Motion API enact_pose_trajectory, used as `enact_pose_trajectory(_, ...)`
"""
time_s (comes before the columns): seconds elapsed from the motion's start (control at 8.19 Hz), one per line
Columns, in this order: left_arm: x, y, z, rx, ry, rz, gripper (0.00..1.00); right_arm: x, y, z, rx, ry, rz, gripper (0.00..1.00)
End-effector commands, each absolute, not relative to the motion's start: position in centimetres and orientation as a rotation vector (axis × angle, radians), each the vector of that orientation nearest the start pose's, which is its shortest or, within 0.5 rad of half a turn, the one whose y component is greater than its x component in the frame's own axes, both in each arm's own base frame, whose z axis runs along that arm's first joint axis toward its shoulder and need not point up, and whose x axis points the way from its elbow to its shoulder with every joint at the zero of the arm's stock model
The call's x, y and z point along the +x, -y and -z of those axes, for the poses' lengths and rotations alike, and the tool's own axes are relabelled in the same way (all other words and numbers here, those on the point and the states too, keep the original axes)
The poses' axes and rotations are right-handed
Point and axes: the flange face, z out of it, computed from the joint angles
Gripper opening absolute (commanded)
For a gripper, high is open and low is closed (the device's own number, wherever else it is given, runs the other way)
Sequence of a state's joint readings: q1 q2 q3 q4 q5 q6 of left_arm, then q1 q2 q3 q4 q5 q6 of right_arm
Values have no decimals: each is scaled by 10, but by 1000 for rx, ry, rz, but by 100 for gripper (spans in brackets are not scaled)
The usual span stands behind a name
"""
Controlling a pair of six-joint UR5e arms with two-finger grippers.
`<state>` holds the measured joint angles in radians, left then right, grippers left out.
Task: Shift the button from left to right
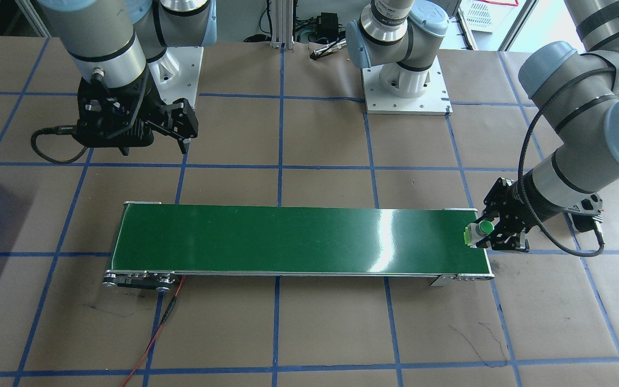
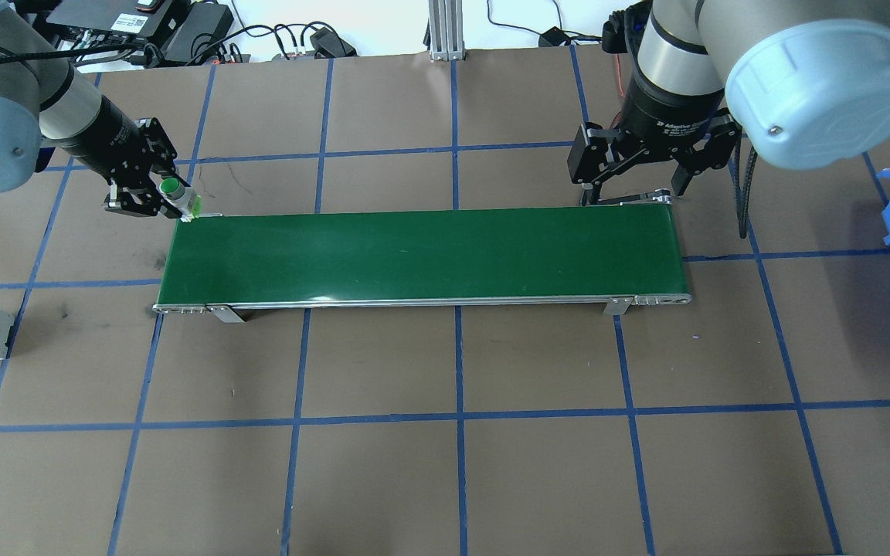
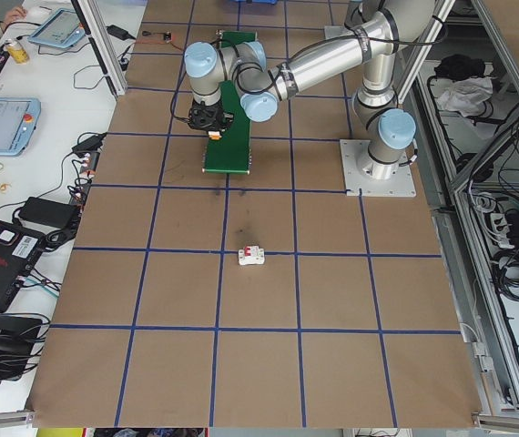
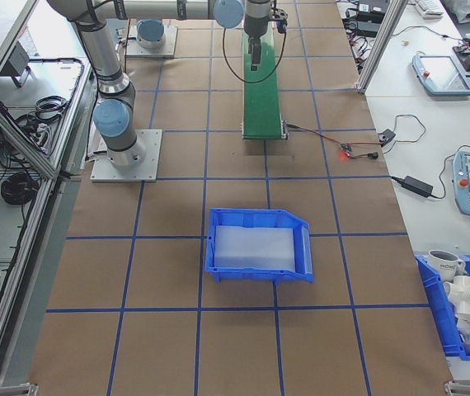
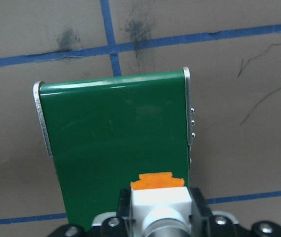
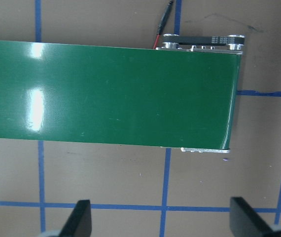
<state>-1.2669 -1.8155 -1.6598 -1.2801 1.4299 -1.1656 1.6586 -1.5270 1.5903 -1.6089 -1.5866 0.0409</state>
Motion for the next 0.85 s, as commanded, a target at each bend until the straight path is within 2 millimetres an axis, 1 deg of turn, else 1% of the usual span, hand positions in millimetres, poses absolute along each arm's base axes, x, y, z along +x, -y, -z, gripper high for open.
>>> enact_pose_trajectory(0.0, 28, 587, -301, -2219, -2328, -247, 0, 167, 505, -442, -42, -3229, -91, 100)
enact_pose_trajectory(0.12, 27, 583, -292, -2213, -2319, -267, 0, 169, 505, -440, -21, -3213, -95, 100)
enact_pose_trajectory(0.24, 27, 583, -291, -2216, -2319, -264, 0, 169, 506, -440, -11, -3214, -94, 100)
enact_pose_trajectory(0.49, 25, 576, -280, -2201, -2301, -289, 0, 169, 509, -439, -15, -3215, -72, 100)
enact_pose_trajectory(0.73, 24, 574, -278, -2199, -2308, -278, 0, 170, 510, -436, -20, -3209, -80, 100)
